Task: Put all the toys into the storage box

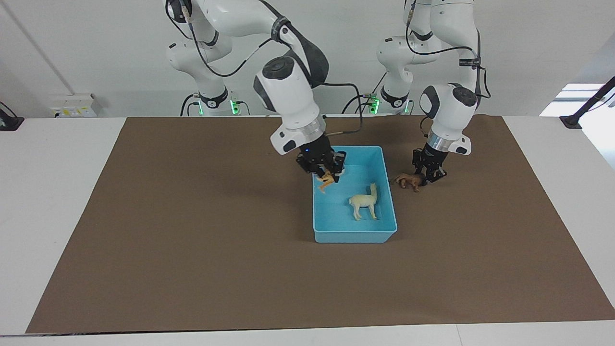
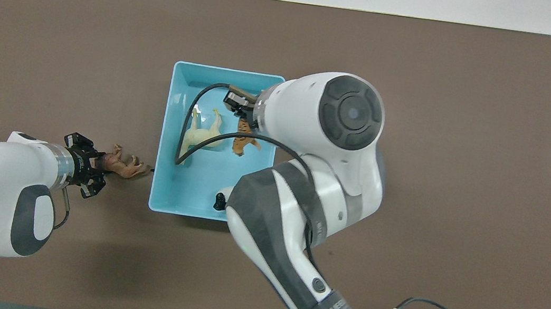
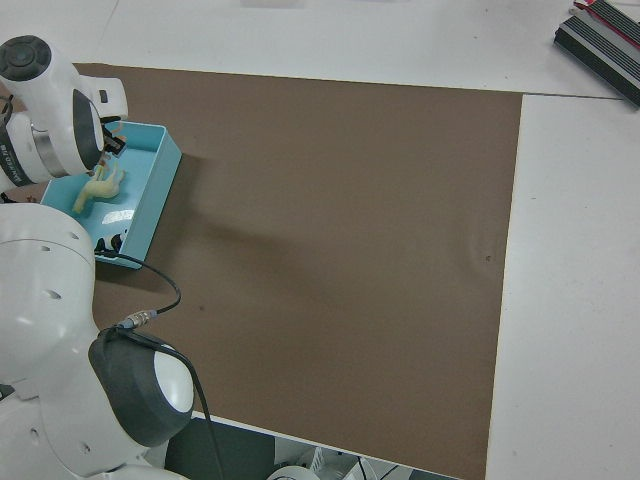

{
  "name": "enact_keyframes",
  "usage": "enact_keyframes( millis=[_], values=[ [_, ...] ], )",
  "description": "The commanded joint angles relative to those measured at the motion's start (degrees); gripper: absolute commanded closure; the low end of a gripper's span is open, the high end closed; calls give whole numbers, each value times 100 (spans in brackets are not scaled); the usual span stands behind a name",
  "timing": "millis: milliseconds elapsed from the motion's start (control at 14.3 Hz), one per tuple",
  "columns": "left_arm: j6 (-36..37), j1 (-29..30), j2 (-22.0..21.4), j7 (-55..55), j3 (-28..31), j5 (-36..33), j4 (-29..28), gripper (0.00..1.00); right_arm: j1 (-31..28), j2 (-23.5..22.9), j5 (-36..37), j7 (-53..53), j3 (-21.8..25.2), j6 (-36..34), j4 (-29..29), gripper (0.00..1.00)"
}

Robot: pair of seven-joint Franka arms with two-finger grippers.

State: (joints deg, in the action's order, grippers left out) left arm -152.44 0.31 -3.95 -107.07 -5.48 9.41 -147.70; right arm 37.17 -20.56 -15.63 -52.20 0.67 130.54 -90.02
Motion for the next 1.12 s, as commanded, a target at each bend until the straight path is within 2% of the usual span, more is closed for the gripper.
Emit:
enact_keyframes(
  millis=[0,70,209,349,419,558,628,698,767,977,1047],
  values=[
    [-76,-67,43,-33,65,17,126,100,299,-132,-63,-606,21,121,-25,49],
    [81,-58,-35,-42,65,17,267,100,317,-150,-46,-633,30,95,-68,2],
    [1131,39,-106,-24,82,17,1002,100,308,-133,68,-634,48,-124,-87,0],
    [2318,240,-71,11,74,17,2099,100,212,-107,401,-581,83,-562,1,0],
    [2724,259,-27,20,65,17,2540,100,90,7,646,-485,126,-834,54,0],
    [3009,189,-1,11,47,17,3122,100,-323,270,798,258,127,-1388,63,0],
    [3009,128,-1,37,-5,8,3211,100,-498,446,807,802,135,-1721,54,0],
    [2913,-195,-1,246,-136,17,3204,100,-709,621,816,1330,144,-2064,54,0],
    [2799,-520,-9,596,-155,17,3143,100,-990,806,851,1866,144,-2372,28,0],
    [2246,-1049,-1,723,-181,34,2897,100,-1842,1246,868,3369,144,-3120,10,0],
    [2044,-1294,34,732,-173,35,2731,96,-2115,1352,877,3748,144,-3279,-7,0]
  ],
)
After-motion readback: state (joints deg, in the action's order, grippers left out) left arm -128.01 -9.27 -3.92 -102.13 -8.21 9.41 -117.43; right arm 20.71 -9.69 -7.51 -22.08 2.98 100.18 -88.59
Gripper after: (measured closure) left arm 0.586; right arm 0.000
